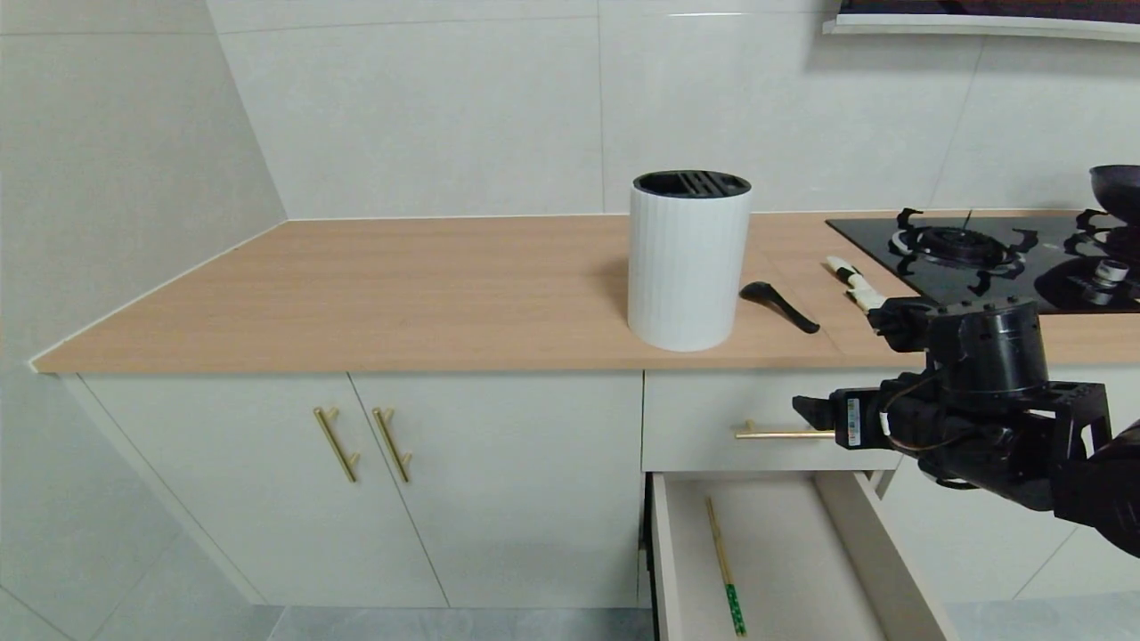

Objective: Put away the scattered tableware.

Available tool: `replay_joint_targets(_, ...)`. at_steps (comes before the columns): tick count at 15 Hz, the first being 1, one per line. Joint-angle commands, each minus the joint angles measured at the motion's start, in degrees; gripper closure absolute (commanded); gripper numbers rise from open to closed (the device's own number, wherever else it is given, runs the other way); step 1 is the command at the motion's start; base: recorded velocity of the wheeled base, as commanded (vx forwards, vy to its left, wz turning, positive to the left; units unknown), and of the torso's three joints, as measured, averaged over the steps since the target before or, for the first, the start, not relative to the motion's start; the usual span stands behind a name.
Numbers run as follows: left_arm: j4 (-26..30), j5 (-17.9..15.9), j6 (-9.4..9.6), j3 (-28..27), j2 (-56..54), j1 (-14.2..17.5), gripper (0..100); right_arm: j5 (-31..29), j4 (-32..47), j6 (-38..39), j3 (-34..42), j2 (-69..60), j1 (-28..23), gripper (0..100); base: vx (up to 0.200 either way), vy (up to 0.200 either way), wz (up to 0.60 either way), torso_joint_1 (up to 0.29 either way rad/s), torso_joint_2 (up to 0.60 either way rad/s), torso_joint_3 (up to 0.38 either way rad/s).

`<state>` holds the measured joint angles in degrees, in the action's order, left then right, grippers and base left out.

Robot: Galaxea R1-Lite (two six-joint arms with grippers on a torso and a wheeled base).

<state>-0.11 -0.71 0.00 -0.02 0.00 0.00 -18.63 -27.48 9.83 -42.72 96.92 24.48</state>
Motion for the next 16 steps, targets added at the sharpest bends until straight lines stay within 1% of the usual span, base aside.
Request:
replay_joint_targets(1, -0.1, 0.0, 0.00, 0.0, 0.0, 0.0, 0, 0.0, 0.0, 0.0, 0.0, 0.2, 0.0, 0, 0.000, 0.000, 0.00, 0.212, -0.51, -0.295)
replay_joint_targets(9, -0.1, 0.0, 0.00, 0.0, 0.1, 0.0, 0, 0.3, -0.1, 0.1, -0.1, 0.6, 0.0, 0, 0.000, 0.000, 0.00, 0.223, -0.49, -0.276)
replay_joint_targets(12, -0.1, 0.0, 0.00, 0.0, 0.0, 0.0, 0, 1.7, -0.6, -0.1, -1.0, 1.3, -1.4, 0, 0.000, 0.000, 0.00, 0.059, -0.12, -0.058)
replay_joint_targets(14, 0.0, 0.0, 0.00, 0.0, 0.0, 0.0, 0, 4.1, -2.4, -3.1, -3.8, 3.7, -3.6, 0, 0.000, 0.000, 0.00, 0.000, 0.00, 0.000)
replay_joint_targets(16, -0.1, 0.0, 0.00, 0.0, 0.0, 0.0, 0, 6.6, -4.4, -5.9, -8.2, 7.1, -5.3, 0, 0.000, 0.000, 0.00, 0.000, 0.00, 0.000)
